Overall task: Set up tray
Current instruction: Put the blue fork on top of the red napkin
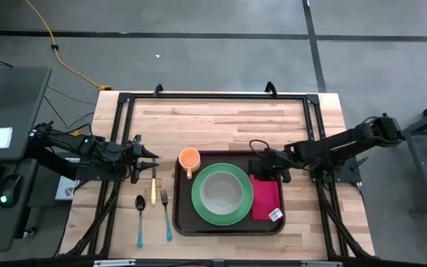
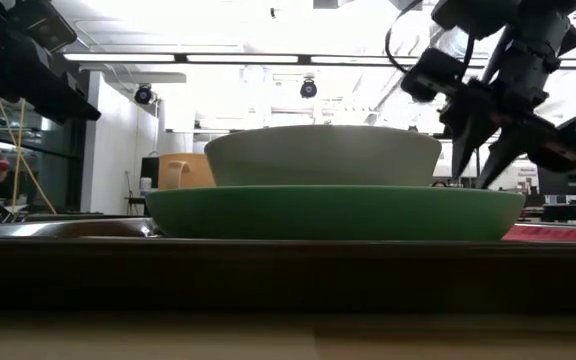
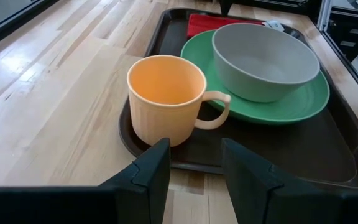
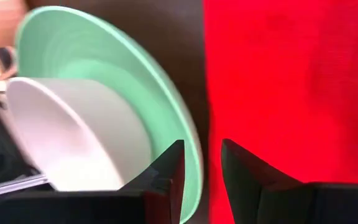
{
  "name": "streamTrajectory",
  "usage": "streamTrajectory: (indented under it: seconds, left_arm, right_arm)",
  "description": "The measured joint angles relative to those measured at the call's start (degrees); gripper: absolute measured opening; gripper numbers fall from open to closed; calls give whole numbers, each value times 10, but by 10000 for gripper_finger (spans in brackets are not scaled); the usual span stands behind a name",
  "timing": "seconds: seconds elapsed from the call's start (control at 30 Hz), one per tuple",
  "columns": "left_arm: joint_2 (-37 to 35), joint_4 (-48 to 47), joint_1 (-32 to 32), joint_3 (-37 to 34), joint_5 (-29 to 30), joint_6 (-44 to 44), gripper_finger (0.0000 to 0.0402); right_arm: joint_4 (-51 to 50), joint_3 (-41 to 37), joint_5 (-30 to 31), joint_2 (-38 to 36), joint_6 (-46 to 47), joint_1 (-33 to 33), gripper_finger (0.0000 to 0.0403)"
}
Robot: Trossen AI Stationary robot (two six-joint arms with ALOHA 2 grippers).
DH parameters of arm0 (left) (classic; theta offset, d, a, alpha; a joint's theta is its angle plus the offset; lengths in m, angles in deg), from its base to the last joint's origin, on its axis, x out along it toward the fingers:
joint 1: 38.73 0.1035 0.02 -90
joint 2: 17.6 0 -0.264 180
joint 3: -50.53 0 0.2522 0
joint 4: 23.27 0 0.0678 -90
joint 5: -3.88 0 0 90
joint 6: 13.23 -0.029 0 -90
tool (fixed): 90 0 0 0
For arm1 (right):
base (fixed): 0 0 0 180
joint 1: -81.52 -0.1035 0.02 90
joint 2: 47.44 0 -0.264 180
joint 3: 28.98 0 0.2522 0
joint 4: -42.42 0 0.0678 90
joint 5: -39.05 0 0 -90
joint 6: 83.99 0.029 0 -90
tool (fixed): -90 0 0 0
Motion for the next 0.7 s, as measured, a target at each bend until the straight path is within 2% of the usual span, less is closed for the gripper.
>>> streamTrajectory:
  seconds: [0.37, 0.7]
  left_arm:
    - [0, 2, 0, 0, -21, 0, 172]
    - [0, 2, 0, 0, -35, 35, 172]
  right_arm:
    - [-3, 0, 70, -60, -37, 0, 83]
    - [-3, 0, 124, -97, -86, 0, 83]
